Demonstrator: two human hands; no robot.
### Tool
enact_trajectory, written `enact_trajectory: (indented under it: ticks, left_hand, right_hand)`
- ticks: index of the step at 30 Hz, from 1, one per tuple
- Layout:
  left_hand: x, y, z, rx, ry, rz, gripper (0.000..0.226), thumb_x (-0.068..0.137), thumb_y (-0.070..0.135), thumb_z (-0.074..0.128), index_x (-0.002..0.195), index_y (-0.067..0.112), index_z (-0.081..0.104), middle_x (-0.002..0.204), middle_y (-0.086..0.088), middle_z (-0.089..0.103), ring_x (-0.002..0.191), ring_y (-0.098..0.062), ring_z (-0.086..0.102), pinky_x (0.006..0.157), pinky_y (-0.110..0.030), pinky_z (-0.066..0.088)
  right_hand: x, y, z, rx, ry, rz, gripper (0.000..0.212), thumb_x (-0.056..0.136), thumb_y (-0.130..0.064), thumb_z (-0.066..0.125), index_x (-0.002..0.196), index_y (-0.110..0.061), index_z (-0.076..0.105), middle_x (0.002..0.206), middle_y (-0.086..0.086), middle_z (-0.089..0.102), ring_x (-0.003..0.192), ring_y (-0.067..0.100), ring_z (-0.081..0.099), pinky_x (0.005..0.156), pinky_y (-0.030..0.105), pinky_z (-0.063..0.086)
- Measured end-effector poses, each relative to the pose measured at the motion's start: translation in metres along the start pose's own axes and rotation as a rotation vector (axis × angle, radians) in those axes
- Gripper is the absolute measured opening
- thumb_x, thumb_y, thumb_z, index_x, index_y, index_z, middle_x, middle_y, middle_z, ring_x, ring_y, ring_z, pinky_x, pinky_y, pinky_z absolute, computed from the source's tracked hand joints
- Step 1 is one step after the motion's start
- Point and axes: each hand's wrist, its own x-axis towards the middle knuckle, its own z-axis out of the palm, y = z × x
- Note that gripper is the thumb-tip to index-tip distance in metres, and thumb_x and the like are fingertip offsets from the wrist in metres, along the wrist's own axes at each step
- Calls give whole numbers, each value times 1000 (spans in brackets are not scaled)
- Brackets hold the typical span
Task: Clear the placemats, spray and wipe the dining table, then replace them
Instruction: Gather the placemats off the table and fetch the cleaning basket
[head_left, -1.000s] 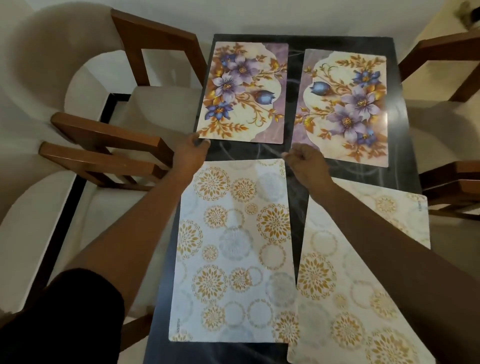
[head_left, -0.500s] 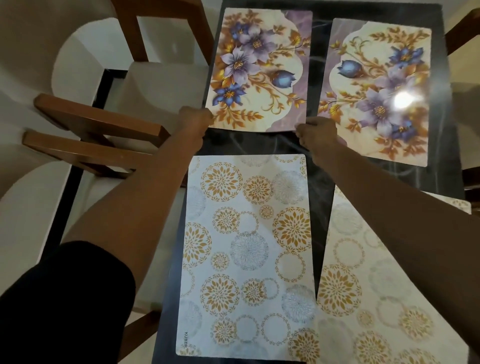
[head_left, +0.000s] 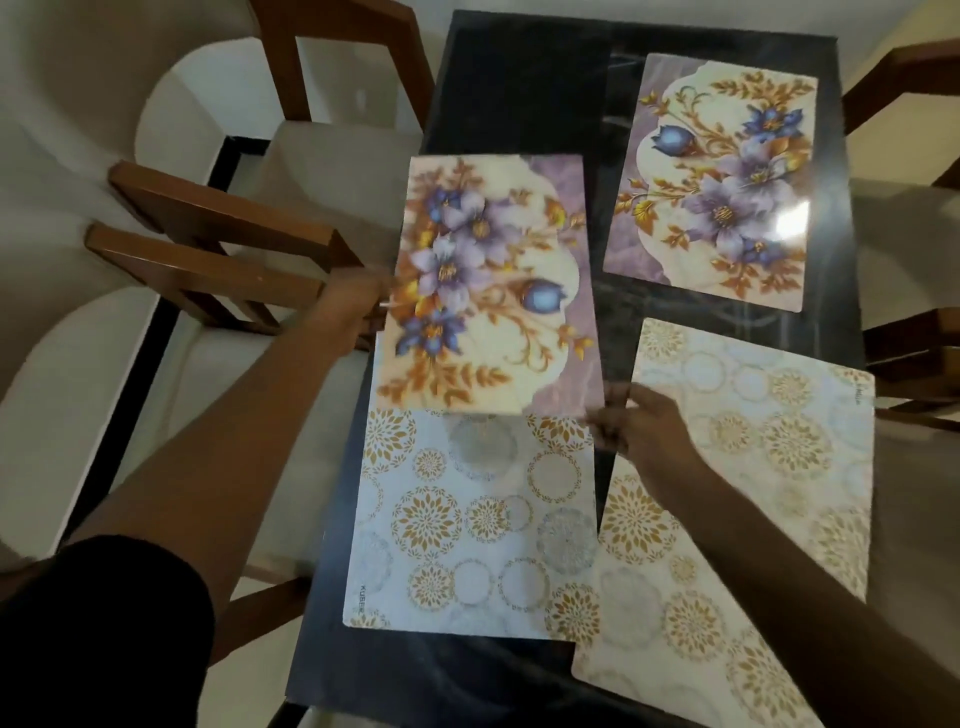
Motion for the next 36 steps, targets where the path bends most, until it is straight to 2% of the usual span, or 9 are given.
enact_trajectory:
  ticks: [3,5,8,13,18,23,28,33,36]
  left_hand:
    - [-34,-47,2,26,-2,-33,15,87,8,75,102,5,76,85,-10,75,64,-18,70,59,-29,59]
    - [-55,-80,2,65,8,-23,10,82,-1,79,91,3,78,75,-11,76,58,-19,71,53,-27,58]
    - [-87,-125,-3,132,75,-16,13,79,-9,77,76,4,77,56,-12,66,41,-17,60,42,-23,49]
    - [-132,-170,-19,163,154,-34,12,77,-7,75,74,5,75,68,-20,68,54,-26,64,51,-30,55]
    - [-155,-183,-25,190,229,-27,7,77,-5,78,79,1,75,77,-22,74,61,-30,71,50,-32,60]
    - [-152,-178,-30,307,250,39,6,76,2,78,72,6,77,73,-16,76,67,-32,76,62,-45,67]
    - [-144,-161,-32,411,204,64,8,76,6,76,70,2,73,67,-17,74,56,-31,75,59,-46,67]
    - [-133,-155,-39,580,153,109,30,62,35,74,68,6,71,65,-12,73,61,-29,74,68,-40,65]
    - [-130,-149,-33,701,195,192,48,76,59,81,82,14,63,80,-2,69,74,-20,68,69,-35,55]
  right_hand:
    - [-44,57,-18,-75,-9,92,14,88,10,72,98,1,68,85,29,75,68,31,67,77,49,61]
    - [-62,85,-29,-133,-39,131,13,87,11,72,94,1,67,79,28,75,66,34,70,78,53,62]
    - [-88,114,-40,-197,-116,135,10,91,0,76,88,2,66,78,29,73,74,42,76,75,51,65]
    - [-118,133,-51,-323,-183,84,31,93,-15,79,83,13,71,77,35,71,70,41,77,65,42,65]
    - [-126,141,-47,-413,-185,64,27,89,-15,83,75,7,75,70,29,73,72,44,76,65,42,66]
    - [-127,139,-37,-471,-132,60,25,90,-14,82,77,7,75,68,24,74,67,37,78,64,42,66]
    - [-124,136,-27,-523,-96,63,29,92,-14,80,83,13,72,67,23,74,65,34,78,67,47,67]
    - [-123,138,-19,-546,-61,36,31,92,-14,80,82,14,71,64,19,74,62,32,77,68,50,66]
    - [-120,139,-19,-594,-59,9,37,92,-20,80,73,10,71,61,14,74,58,29,76,64,46,66]
